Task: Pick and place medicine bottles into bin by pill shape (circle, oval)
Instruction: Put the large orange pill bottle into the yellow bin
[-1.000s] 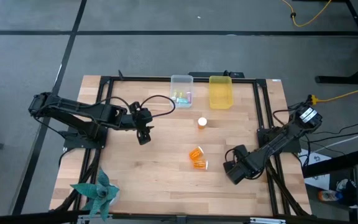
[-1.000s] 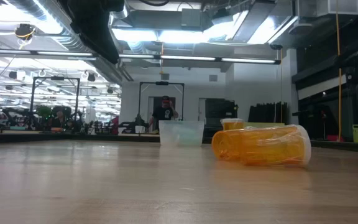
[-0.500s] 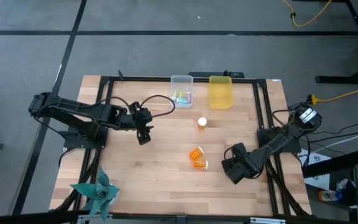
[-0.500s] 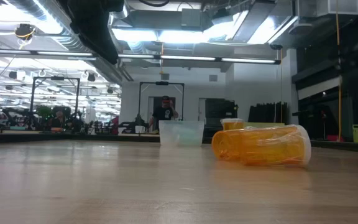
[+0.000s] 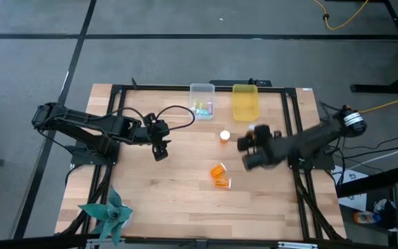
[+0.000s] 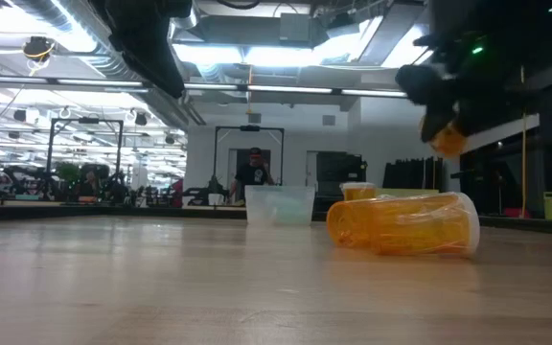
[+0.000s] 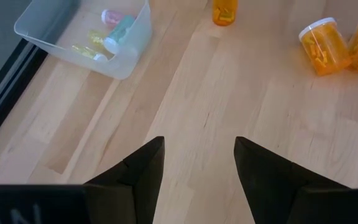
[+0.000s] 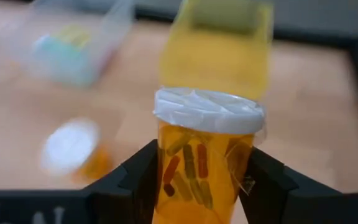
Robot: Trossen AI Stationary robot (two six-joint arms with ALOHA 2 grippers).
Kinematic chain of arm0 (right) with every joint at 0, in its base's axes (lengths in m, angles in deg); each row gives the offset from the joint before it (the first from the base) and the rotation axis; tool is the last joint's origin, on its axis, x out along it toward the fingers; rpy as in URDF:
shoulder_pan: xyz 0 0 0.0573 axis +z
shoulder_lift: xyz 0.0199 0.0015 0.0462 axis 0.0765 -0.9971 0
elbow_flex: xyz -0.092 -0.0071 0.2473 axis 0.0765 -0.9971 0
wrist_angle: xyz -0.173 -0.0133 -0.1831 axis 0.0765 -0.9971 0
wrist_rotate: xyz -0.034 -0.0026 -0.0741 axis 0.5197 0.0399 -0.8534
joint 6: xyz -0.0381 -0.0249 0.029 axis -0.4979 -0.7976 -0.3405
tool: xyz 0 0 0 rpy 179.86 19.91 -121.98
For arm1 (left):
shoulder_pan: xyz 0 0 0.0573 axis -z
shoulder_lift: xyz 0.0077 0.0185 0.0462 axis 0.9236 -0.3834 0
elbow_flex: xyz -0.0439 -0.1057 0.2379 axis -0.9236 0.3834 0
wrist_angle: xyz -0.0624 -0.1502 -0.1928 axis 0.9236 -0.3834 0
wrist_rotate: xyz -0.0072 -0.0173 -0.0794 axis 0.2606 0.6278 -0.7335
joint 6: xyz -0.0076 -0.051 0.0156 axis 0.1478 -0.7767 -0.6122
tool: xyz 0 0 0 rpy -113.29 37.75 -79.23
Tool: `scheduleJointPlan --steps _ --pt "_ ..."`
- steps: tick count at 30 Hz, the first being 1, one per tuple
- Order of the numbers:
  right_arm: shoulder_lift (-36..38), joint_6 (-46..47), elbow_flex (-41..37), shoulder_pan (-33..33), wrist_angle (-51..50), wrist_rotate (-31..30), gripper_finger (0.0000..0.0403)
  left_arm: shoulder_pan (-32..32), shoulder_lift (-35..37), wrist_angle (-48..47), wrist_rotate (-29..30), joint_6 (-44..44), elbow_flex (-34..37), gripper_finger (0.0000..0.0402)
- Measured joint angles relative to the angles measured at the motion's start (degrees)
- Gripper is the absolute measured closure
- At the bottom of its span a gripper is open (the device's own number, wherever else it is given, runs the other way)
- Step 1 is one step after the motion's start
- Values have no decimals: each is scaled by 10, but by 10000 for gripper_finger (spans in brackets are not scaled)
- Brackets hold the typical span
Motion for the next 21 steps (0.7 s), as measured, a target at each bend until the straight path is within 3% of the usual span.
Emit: scheduleJointPlan --steps 5,10,12,16,21 --pt "28 -177 0 -138 70 18 224 0 0 0 0 0 0 212" --pt "45 -455 0 -271 248 194 224 0 0 0 16 0 0 212" --pt "45 -526 0 -316 305 213 224 0 0 0 23 0 0 212" --pt "45 -548 1 -396 329 228 224 0 0 0 25 0 0 212" --pt "38 -565 1 -458 335 318 224 0 0 0 25 0 0 212"
